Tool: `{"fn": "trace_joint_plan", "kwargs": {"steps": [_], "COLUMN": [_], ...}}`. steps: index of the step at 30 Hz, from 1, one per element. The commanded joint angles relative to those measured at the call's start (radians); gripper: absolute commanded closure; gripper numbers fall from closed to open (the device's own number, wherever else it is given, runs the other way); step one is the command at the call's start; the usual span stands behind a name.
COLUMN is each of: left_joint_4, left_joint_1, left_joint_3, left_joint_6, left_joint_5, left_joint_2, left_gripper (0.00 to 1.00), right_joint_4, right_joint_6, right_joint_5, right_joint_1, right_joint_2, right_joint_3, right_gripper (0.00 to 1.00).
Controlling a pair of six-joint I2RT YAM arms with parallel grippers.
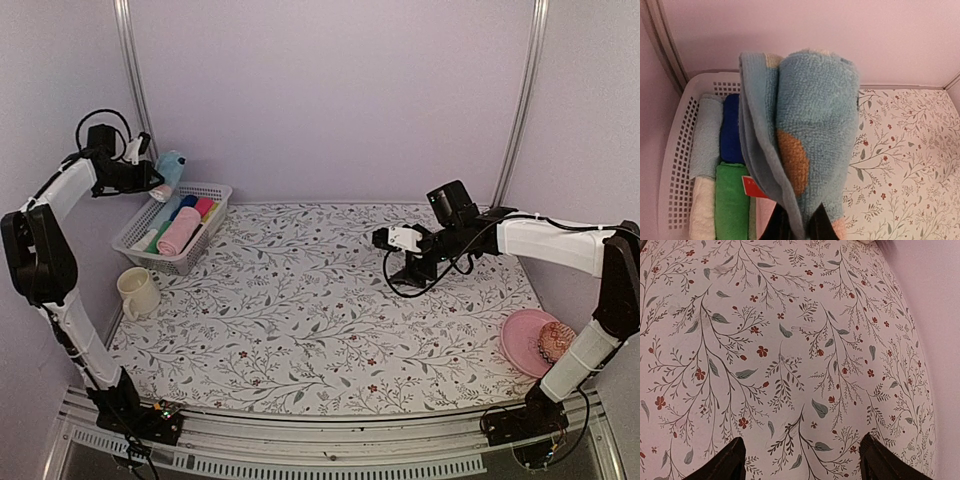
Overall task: Roll the towels
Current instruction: Place the towel in the bin.
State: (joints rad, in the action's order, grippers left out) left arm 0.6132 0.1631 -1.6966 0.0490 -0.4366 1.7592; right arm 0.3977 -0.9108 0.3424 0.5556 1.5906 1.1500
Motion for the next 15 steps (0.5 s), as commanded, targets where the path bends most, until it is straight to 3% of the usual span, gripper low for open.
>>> {"fn": "trace_joint_plan", "kwargs": {"steps": [1, 6, 15], "left_joint_4": [0.184, 0.212, 0.328], "left_joint_1": [0.116, 0.182, 0.212], "left_joint_3": [-0.057, -0.076, -0.247], "left_joint_6": [0.096, 0.126, 0.132], "left_joint_5": [-0.133, -0.254, -0.288], "left_joint_2": [0.115, 0.214, 0.429], "left_gripper": [1.0, 1.0, 1.0], "right_joint_4": [0.019, 0.032, 0.047], "right_joint_6": [0.02, 0.016, 0.008], "right_joint_5": [0.062, 0.095, 0.119], "right_joint_1": [-0.003, -0.003, -0.004], "right_joint_2": [-0.009, 0.018, 0.062], "right_joint_3": [-0.007, -0.006, 0.0], "right_gripper": [0.22, 0.22, 0.22]}}
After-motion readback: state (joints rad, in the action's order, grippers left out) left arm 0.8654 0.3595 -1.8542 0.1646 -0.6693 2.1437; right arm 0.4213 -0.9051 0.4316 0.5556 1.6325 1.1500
